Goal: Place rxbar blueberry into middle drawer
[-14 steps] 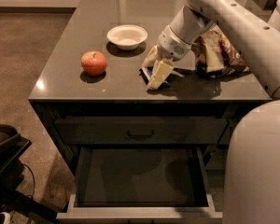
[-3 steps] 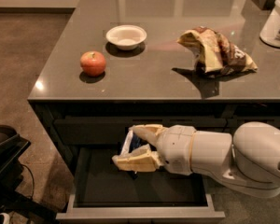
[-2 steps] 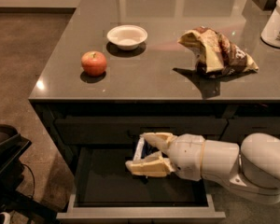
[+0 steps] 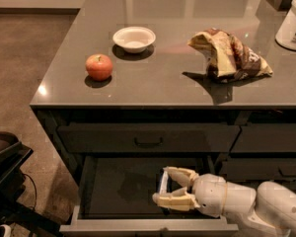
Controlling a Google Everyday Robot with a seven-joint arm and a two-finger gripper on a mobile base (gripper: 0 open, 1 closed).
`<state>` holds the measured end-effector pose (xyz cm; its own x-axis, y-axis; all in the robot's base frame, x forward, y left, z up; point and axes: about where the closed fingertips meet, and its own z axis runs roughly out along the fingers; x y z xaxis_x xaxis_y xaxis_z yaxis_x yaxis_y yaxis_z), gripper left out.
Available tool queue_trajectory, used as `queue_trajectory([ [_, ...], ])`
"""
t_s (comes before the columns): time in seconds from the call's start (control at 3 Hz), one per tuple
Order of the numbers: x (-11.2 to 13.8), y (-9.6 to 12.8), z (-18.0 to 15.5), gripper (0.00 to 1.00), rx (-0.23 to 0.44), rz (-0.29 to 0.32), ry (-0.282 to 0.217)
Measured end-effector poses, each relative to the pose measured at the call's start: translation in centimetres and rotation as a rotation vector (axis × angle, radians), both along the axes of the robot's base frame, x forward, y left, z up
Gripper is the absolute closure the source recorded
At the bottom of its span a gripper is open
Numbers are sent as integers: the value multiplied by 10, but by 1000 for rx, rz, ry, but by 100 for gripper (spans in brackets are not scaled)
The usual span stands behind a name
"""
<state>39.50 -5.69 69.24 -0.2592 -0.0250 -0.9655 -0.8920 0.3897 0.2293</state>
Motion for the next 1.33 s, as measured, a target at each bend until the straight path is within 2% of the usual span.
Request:
queue_trajectory([
  [0.33, -1, 4, -16, 100, 54, 4, 31],
  [0.67, -1, 4, -16, 100, 54, 4, 31],
  [1.33, 18, -34, -79, 100, 135, -39, 59],
])
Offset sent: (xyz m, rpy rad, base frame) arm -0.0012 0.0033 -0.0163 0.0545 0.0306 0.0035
